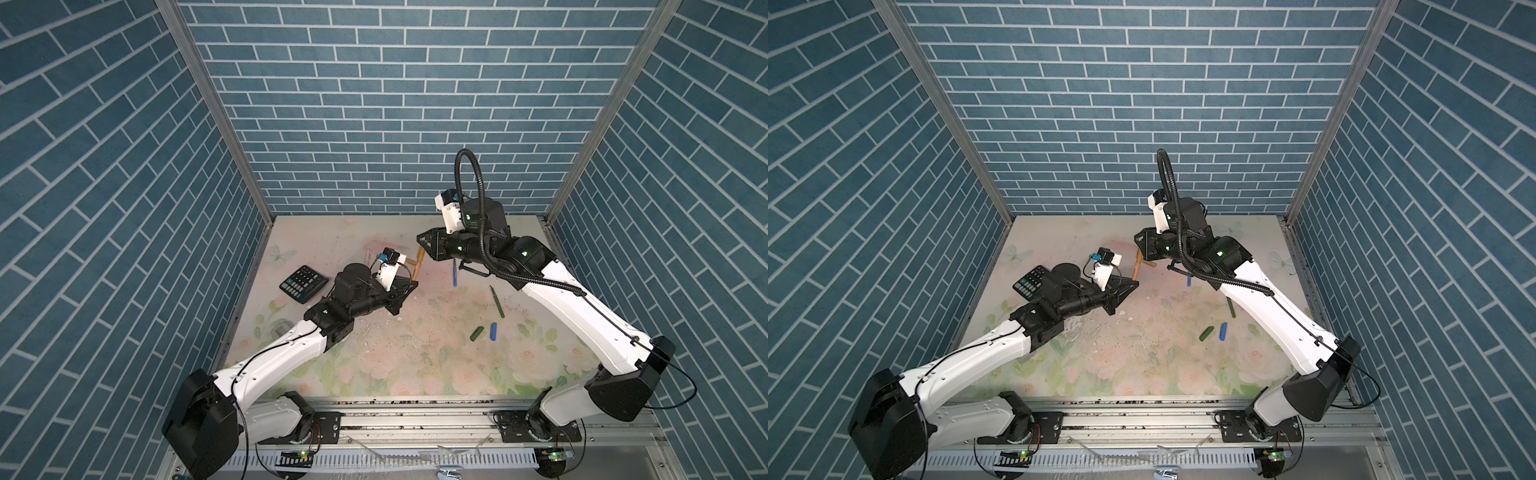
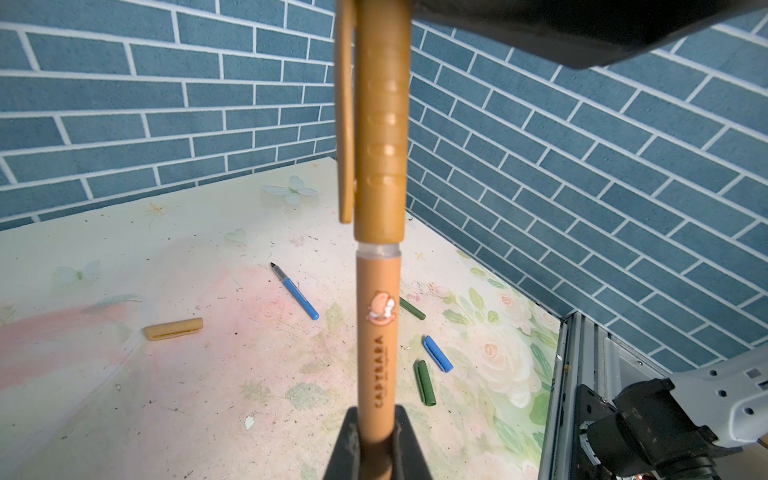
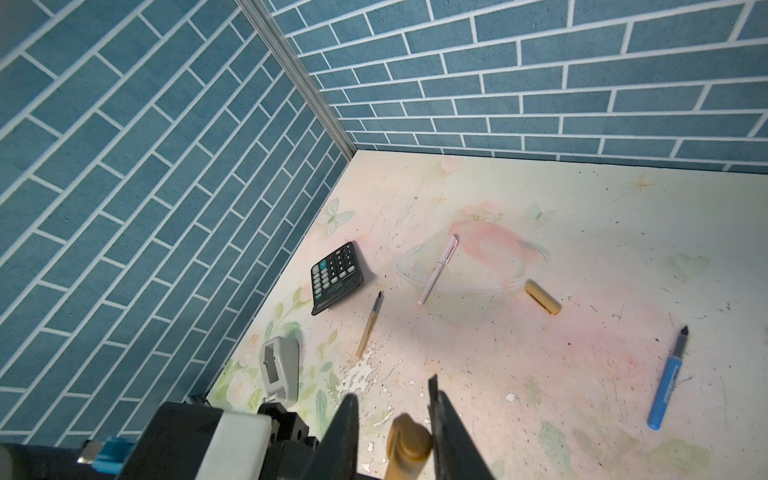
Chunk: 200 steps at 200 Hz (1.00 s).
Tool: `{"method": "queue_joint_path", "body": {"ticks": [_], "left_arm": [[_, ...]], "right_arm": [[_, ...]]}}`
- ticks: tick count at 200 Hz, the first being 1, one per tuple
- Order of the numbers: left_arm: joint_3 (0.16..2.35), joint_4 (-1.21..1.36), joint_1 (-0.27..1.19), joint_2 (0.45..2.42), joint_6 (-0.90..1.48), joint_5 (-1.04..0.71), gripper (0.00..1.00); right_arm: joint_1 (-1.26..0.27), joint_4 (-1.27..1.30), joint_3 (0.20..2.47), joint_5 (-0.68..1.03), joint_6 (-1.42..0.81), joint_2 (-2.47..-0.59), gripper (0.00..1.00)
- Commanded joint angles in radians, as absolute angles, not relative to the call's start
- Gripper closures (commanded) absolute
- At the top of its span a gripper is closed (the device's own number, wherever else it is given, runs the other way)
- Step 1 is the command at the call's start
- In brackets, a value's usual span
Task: Insert the pens into the pen caps
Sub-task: 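Open the right gripper and release the cap on the pen, then draw the right gripper back from the capped pen while the left gripper holds it upright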
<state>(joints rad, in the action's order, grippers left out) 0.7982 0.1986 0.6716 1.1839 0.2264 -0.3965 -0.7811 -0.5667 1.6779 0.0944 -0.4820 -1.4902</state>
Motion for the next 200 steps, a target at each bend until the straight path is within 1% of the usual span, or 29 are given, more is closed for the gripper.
{"method": "queue_joint_path", "body": {"ticks": [1, 27, 59, 83, 116, 200], "left_arm": [[0.831, 0.199, 0.666, 1.167, 0.21, -0.394, 1.0], [0.83, 0.201, 0.666, 1.166, 0.21, -0.394, 1.0], [0.826, 0.201, 0.666, 1.158, 0.212, -0.38, 1.0], [0.812, 0.226, 0.666, 1.14, 0.236, -0.356, 1.0], [0.781, 0.287, 0.649, 1.102, 0.299, -0.342, 1.0], [0.749, 0.355, 0.559, 1.044, 0.383, -0.349, 1.0]], "right_arm": [[-0.781, -0.559, 1.663, 0.105, -0.486, -1.475, 0.72], [-0.782, -0.554, 1.663, 0.118, -0.491, -1.488, 0.75], [-0.781, -0.543, 1.652, 0.128, -0.498, -1.49, 0.87], [-0.781, -0.51, 1.613, 0.148, -0.519, -1.48, 0.92], [-0.792, -0.435, 1.512, 0.176, -0.546, -1.465, 0.93], [-0.857, -0.375, 1.379, 0.162, -0.574, -1.479, 0.96]]}}
